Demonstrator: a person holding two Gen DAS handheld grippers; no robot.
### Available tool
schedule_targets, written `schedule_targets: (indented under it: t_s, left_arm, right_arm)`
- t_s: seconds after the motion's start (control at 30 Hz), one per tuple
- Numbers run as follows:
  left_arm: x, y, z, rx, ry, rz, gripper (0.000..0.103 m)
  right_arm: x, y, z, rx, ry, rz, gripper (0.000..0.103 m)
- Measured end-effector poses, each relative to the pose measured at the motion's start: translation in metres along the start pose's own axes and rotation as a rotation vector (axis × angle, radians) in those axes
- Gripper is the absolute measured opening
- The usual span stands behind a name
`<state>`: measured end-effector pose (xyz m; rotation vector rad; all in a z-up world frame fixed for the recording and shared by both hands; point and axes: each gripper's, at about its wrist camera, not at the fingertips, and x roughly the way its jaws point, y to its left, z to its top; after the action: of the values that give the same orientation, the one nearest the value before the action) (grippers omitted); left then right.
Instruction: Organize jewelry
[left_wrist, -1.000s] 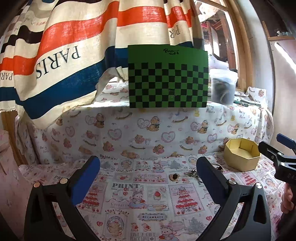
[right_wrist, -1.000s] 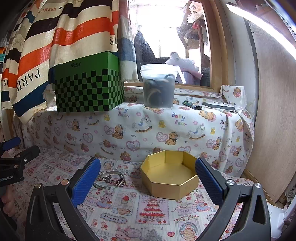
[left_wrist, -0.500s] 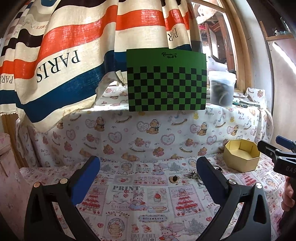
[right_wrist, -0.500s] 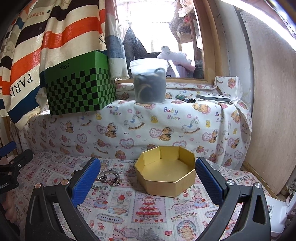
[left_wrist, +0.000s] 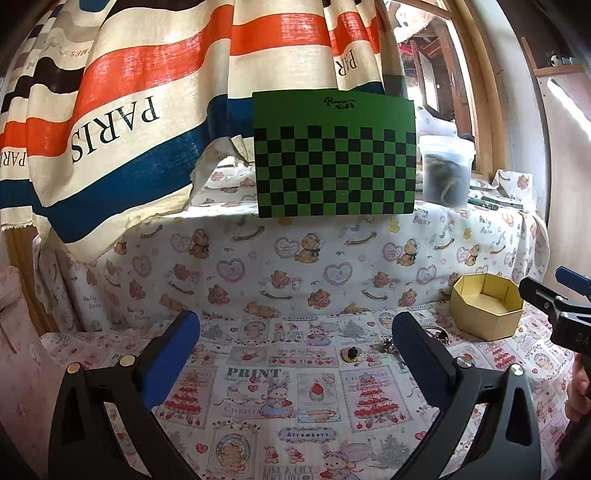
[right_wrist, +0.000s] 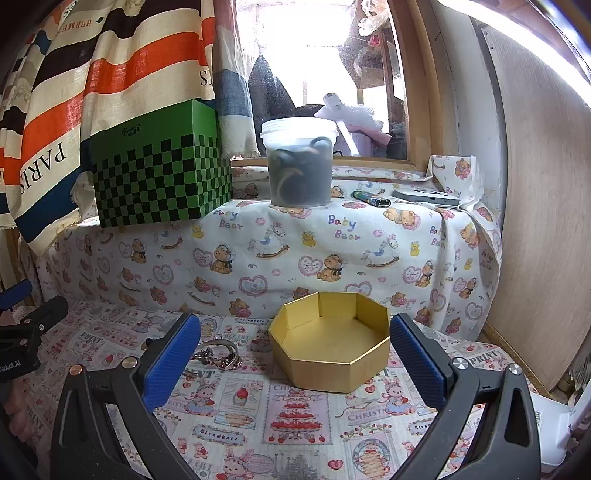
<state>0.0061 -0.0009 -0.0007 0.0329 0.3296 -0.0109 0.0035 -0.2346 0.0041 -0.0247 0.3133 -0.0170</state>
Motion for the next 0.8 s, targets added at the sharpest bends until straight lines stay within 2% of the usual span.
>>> schedule_targets:
  t_s: [0.67,0.8]
  left_arm:
    - [0.0005,-0.0003,-0.0003,0.0,0.005,-0.002,0.103]
    - [0.0029,0.0038,-0.0001,-0.017,0.016,0.001,0.103]
  right_arm:
    - [-0.0012,-0.0023,0.0004,-0.001,-0.009,-0.032,0.103]
    - [-0.0006,-0.0025,0.0002,0.003,-0.005,-0.084,0.103]
